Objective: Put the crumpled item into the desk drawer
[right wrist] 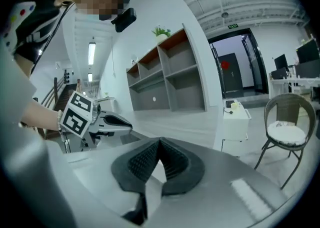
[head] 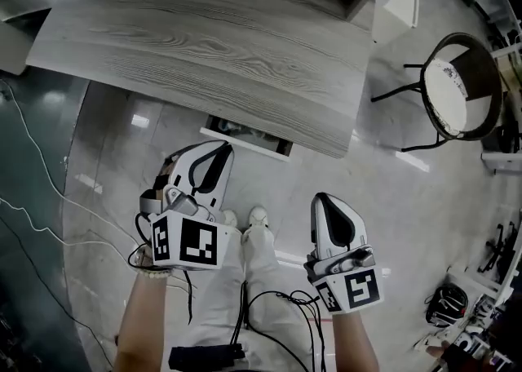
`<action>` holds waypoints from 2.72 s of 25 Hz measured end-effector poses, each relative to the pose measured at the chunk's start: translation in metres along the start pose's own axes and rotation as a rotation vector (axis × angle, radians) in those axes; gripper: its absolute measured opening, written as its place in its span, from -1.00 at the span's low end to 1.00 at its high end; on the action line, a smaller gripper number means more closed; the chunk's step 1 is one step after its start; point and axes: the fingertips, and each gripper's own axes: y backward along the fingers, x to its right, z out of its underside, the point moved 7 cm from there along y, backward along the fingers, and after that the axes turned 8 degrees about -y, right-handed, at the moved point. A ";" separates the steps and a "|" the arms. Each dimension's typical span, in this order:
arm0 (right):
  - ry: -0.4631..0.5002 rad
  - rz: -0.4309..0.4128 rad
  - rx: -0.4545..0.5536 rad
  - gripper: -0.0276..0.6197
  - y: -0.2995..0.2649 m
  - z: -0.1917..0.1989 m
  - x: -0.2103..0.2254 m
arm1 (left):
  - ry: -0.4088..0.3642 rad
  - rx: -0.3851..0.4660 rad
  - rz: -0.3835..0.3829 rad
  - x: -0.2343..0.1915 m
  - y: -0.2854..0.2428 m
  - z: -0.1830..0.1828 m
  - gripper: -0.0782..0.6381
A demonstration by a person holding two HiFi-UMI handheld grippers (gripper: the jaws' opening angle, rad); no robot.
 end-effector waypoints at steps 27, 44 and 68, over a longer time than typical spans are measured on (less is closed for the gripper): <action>0.212 -0.082 0.116 -0.89 0.053 -0.154 -0.090 | 0.328 0.308 -0.162 -0.080 0.215 -0.092 -0.76; 0.240 -0.134 0.151 -0.89 0.048 -0.173 -0.115 | 0.346 0.304 -0.206 -0.088 0.249 -0.086 -0.76; 0.216 -0.143 0.136 -0.89 0.042 -0.175 -0.115 | 0.364 0.318 -0.198 -0.093 0.244 -0.087 -0.76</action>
